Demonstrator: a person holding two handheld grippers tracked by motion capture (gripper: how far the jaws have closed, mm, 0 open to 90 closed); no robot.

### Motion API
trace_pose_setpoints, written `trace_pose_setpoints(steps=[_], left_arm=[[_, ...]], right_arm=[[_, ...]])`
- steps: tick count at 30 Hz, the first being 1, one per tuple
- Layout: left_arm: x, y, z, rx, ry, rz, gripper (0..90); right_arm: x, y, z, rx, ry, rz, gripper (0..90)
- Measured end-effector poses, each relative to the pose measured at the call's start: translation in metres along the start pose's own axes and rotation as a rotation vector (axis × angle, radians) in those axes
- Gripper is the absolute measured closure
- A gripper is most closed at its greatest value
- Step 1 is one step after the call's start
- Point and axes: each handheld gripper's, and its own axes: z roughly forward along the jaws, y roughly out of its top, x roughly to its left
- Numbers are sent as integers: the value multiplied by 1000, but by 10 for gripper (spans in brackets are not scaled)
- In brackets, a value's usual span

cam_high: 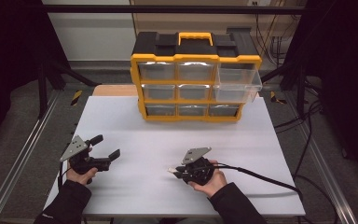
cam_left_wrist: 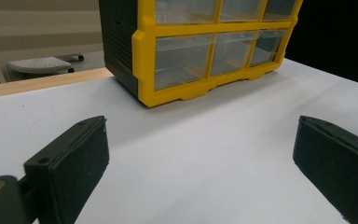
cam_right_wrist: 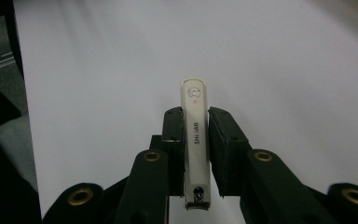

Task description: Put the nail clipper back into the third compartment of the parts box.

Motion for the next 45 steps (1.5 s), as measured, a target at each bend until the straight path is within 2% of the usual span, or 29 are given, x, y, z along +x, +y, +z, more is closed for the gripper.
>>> trace_pose_setpoints(steps=[11,22,45], left_arm=[[0,0,0,3,0,4,32],[0,0,0,3,1,5,32],[-1,0,1,5,0,6,32]], right_arm=[[-2,8,-24,-57,-22,0,771],[-8,18,-60,-141,-71,8,771],[-18,27,-103,-239,-133,27,771]])
